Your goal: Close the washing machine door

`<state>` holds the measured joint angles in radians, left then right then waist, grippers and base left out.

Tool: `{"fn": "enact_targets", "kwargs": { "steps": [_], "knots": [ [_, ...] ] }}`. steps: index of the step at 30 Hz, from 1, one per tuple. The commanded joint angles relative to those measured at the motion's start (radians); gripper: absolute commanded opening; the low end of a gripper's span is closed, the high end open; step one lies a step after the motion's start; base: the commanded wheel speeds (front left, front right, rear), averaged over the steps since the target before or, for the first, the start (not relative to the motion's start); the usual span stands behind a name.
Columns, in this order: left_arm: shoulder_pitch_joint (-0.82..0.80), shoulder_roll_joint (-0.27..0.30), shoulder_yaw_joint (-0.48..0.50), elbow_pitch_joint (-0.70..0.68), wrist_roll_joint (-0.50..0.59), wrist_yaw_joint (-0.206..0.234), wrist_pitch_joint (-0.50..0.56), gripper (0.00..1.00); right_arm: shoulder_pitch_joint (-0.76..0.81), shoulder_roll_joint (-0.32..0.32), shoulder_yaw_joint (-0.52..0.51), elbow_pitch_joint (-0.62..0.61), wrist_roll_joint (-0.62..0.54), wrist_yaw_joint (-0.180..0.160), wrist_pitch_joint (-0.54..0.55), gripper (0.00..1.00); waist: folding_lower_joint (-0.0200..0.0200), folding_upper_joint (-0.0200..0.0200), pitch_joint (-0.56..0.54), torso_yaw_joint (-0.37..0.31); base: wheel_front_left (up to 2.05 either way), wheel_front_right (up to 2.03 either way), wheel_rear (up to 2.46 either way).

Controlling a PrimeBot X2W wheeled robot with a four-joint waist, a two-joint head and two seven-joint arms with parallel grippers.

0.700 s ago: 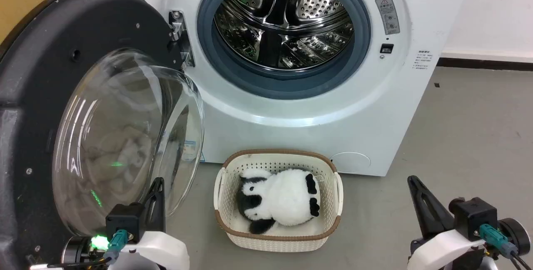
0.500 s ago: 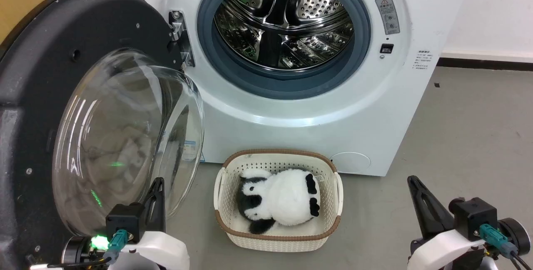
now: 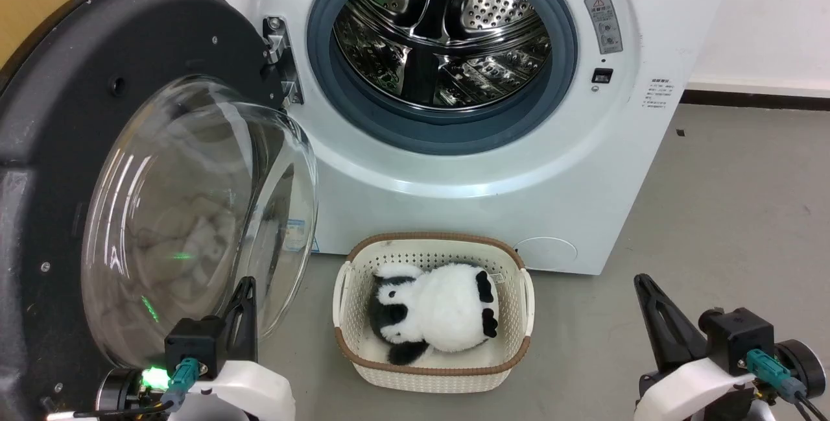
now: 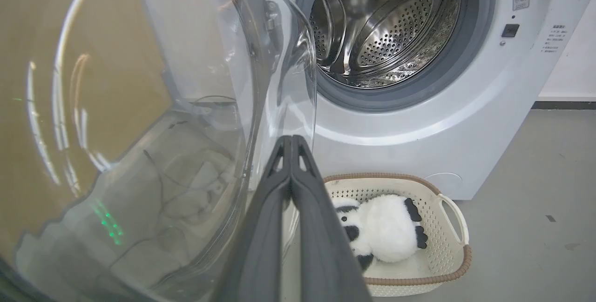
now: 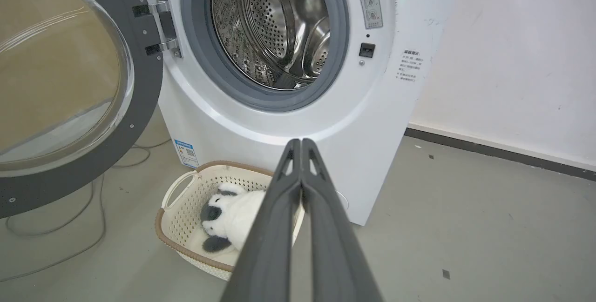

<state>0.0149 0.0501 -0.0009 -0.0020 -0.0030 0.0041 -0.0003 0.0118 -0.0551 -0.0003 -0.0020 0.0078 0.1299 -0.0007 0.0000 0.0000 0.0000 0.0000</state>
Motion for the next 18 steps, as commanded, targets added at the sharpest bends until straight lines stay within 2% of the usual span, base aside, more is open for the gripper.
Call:
{"fn": "enact_targets", "kwargs": {
  "steps": [1,3,4,5,6,7,16,17,18],
  "knots": [
    [-0.015,0.0,0.001,0.002,0.003,-0.004,0.0,0.0,-0.012,0.005,0.0,0.002,-0.008,0.001,0.001,0.0,0.0,0.0,0.0,0.0,0.0,0.0,0.0],
    [-0.015,0.0,0.001,0.002,0.003,-0.004,0.0,0.0,-0.012,0.005,0.0,0.002,-0.008,0.001,0.001,0.0,0.0,0.0,0.0,0.0,0.0,0.0,0.0],
    [0.0,0.0,0.0,0.0,0.0,0.0,0.0,1.0,0.0,0.0,0.0,0.0,0.0,0.0,0.0,1.0,0.0,0.0,0.0,0.0,0.0,0.0,0.0],
    [0.0,0.0,0.0,0.0,0.0,0.001,0.0,1.0,0.0,0.0,0.0,0.0,0.0,0.0,0.0,1.0,0.0,0.0,0.0,0.0,0.0,0.0,0.0],
    [0.0,0.0,0.0,0.0,0.0,0.001,-0.001,0.0,0.0,0.0,0.0,0.0,0.001,0.0,-0.001,0.0,0.0,0.0,0.0,0.0,0.0,0.0,0.0],
    [0.0,0.0,0.0,0.0,-0.001,0.002,-0.001,1.0,0.0,0.0,-0.001,0.0,0.001,0.0,-0.002,1.0,0.0,0.0,0.0,0.0,0.0,0.0,0.0],
    [-0.002,0.0,-0.01,-0.005,-0.005,0.026,-0.02,1.0,-0.002,0.0,-0.015,0.001,0.016,0.0,-0.02,1.0,0.0,0.0,0.002,0.001,0.0,0.0,0.0],
    [-0.002,0.0,-0.012,-0.005,-0.005,0.028,-0.022,0.33,-0.002,0.0,-0.016,0.001,0.017,0.0,-0.022,1.0,0.0,0.0,0.003,0.001,0.0,0.0,0.0],
    [-0.003,0.0,-0.013,-0.006,-0.005,0.03,-0.024,0.0,-0.002,0.0,-0.018,0.001,0.019,0.0,-0.025,1.0,0.0,0.0,0.003,0.001,0.0,0.0,0.0]
  ]
}}
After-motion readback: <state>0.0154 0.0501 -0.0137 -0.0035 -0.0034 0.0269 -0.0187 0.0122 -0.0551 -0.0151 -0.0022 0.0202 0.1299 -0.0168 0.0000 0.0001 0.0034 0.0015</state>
